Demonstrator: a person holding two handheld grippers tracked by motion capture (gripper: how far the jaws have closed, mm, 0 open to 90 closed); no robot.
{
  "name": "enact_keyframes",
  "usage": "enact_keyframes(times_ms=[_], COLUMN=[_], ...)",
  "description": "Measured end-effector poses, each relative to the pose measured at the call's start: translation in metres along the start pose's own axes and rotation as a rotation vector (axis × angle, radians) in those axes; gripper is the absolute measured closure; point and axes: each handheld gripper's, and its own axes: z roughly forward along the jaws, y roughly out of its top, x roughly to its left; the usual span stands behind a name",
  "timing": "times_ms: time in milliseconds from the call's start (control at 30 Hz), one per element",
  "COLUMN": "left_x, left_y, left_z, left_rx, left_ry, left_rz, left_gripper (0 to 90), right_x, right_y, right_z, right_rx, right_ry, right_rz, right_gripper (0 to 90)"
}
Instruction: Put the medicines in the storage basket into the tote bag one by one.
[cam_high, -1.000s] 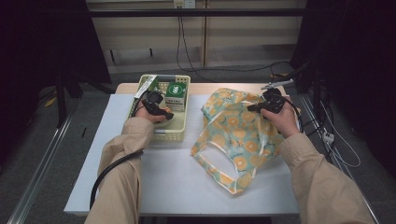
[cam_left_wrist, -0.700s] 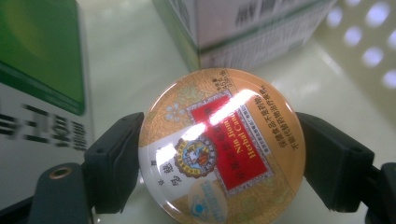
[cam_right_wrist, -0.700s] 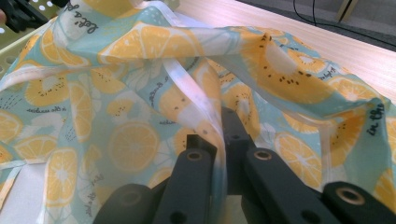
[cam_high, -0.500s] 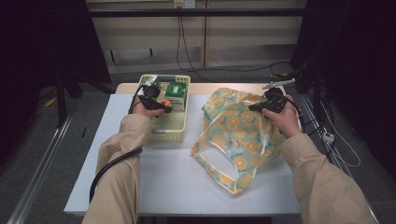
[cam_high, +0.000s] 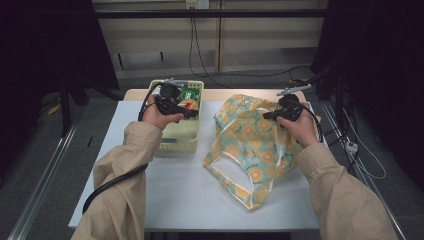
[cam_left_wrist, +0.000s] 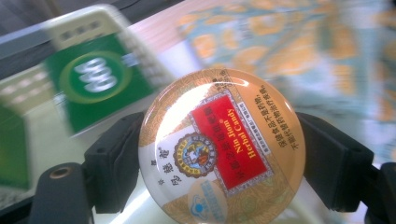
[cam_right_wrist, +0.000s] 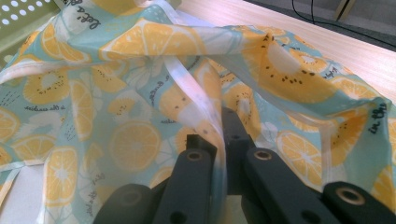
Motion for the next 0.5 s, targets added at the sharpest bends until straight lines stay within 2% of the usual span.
enact_keyframes(times_ms=[267, 433, 500], left_x=[-0.049, -0.077, -0.086], left_y=[0.012, 0.016, 0.015], left_z=[0.001, 0.012, 0.018], left_rx=[-0.056, -0.041, -0.043], left_ry=[-0.09, -0.14, -0.161], left_rz=[0.06, 0.119, 0.124], left_gripper=[20.6, 20.6, 20.6], right_x=[0.005, 0.007, 0.007], right_y=[0.002, 0.002, 0.002], right_z=[0.003, 0.007, 0.007], right_rx=[0.004, 0.009, 0.01], right_ry=[0.0, 0.0, 0.0], right_rz=[-0.006, -0.008, -0.004], right_gripper=[90.0, 90.0, 90.0])
